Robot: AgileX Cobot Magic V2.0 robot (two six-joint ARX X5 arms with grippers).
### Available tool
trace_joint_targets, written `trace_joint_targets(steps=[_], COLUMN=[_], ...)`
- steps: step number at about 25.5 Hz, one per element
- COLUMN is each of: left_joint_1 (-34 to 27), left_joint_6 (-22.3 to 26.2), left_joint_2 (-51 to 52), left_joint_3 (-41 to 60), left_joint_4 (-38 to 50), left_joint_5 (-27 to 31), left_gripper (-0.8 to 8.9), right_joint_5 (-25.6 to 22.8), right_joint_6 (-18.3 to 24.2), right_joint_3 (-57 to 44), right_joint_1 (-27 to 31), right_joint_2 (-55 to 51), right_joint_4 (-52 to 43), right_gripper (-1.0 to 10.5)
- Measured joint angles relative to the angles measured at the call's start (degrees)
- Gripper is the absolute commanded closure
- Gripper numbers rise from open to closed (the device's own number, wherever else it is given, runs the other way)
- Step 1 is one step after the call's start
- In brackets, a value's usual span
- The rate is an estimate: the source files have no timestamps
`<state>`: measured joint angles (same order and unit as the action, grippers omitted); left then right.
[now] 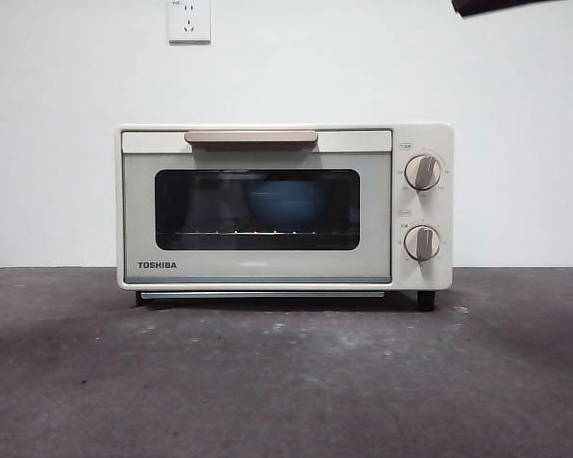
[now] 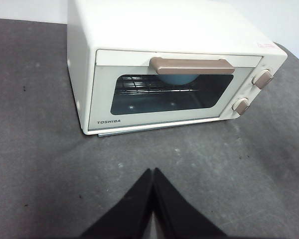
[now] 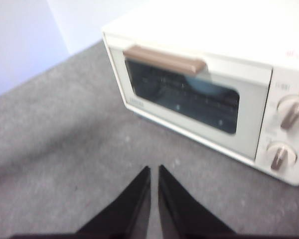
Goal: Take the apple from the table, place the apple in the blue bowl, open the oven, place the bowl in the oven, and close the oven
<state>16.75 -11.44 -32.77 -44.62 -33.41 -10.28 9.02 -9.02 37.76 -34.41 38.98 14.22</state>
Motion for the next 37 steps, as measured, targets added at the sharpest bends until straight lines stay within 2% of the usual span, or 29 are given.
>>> trace_joint_targets(steps=[23,28,32,37], left_joint_1=[0.0,-0.5,-5.46,-13.31], left_joint_6=[0.0,4.57,9.53,11.21], left_joint_2=[0.11,0.24,2.91,11.43], left_joint_3=[0.0,0.0,1.09,9.29], left_joint_4=[-0.28,-0.07,6.27,18.32], left_joint_5=[0.0,0.2,4.09,9.16], left_gripper=[8.06,8.06,8.06,8.06], right_joint_5=[-0.2,-0.2,-0.2,-0.2], right_joint_6=[-0.02,-0.02,-0.02,-0.02], right_joint_3=[-0.07,-0.07,-0.07,-0.07], right_joint_1=[0.0,0.0,0.0,0.0], right_joint_2=[0.04,0.04,0.04,0.04], right_joint_4=[-7.13,-7.93,-7.96,-7.96], right_gripper=[9.4,9.4,9.4,9.4])
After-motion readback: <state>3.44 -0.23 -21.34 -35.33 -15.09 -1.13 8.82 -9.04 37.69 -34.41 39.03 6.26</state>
